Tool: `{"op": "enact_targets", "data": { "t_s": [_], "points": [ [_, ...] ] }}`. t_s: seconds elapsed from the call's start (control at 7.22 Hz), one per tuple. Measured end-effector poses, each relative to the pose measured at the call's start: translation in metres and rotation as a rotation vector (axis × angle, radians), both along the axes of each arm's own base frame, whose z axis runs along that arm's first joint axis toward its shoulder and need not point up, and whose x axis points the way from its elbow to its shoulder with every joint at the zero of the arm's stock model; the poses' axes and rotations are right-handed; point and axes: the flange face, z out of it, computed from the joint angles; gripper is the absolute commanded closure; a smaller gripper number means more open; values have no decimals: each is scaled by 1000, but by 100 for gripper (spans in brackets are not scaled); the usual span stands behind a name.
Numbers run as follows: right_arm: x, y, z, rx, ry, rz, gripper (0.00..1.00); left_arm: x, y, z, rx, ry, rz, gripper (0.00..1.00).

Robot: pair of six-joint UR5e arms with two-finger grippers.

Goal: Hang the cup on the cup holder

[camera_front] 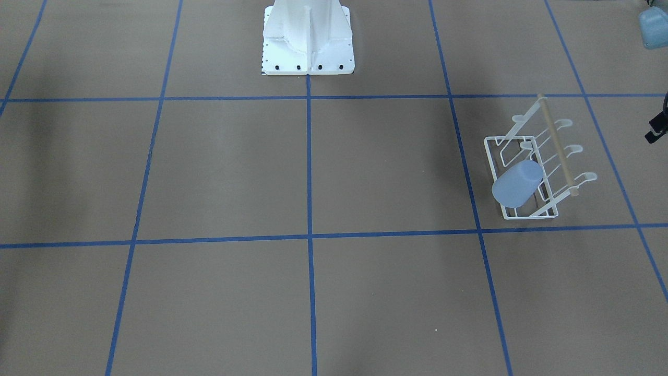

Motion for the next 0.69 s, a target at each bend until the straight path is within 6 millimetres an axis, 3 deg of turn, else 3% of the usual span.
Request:
{"op": "enact_targets", "data": {
  "t_s": [0.42,0.69],
  "points": [
    [0,-1,-2,4,0,0,0,-24,3,25,-74,86,-46,2],
    [0,-1,-2,5,0,0,0,-27,1,28,-78,96,-51,2]
  ]
}}
